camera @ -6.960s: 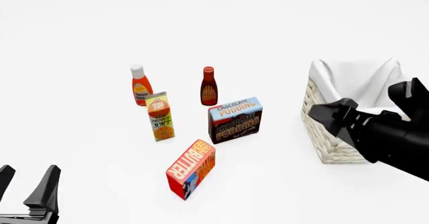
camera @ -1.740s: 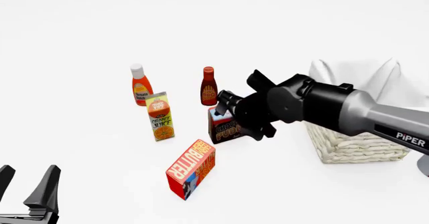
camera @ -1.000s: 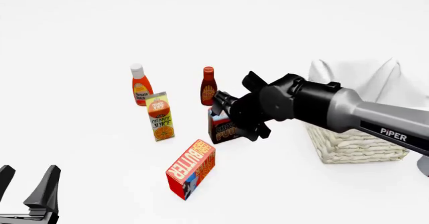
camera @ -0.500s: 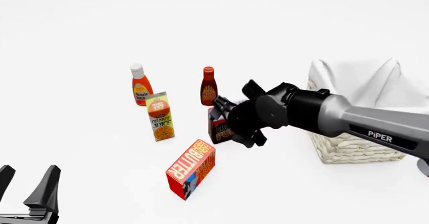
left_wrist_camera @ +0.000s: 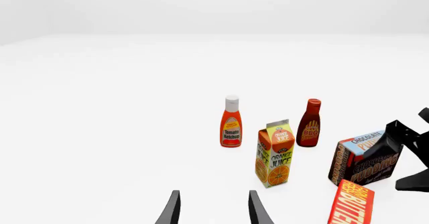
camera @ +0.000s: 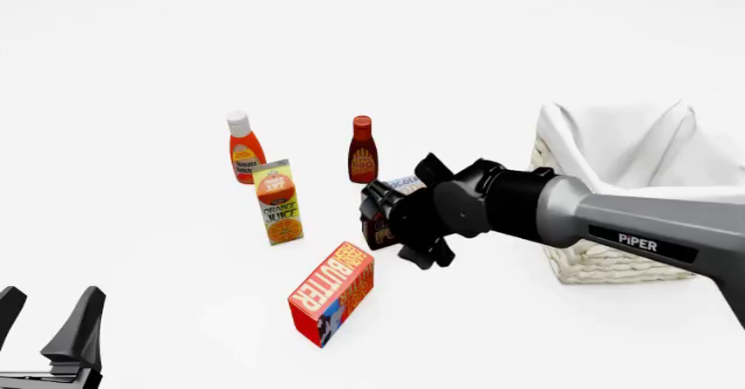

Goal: Pick the butter and place it in the basket.

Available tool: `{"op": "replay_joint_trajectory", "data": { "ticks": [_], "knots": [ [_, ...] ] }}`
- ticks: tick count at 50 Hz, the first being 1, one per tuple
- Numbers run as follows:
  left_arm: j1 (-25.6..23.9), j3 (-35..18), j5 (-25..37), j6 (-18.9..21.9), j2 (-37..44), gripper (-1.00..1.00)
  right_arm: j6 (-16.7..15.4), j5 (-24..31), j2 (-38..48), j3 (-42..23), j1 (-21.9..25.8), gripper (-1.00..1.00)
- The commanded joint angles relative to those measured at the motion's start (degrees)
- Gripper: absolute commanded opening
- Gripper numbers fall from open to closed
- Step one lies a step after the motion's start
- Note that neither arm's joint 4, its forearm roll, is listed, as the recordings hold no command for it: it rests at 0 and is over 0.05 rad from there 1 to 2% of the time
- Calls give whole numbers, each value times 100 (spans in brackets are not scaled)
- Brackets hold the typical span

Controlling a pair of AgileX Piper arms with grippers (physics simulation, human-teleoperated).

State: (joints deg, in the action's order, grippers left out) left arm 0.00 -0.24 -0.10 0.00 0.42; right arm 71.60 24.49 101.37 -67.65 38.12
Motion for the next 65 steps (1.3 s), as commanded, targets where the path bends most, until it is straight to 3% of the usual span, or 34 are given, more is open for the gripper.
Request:
{"op": "replay_joint_trajectory", "data": {
  "ticks": [1,65],
  "knots": [
    [0,0,0,0,0,100,60,-68,74,3,42,100],
    [0,0,0,0,0,100,274,-45,560,-338,280,100]
  ]
}}
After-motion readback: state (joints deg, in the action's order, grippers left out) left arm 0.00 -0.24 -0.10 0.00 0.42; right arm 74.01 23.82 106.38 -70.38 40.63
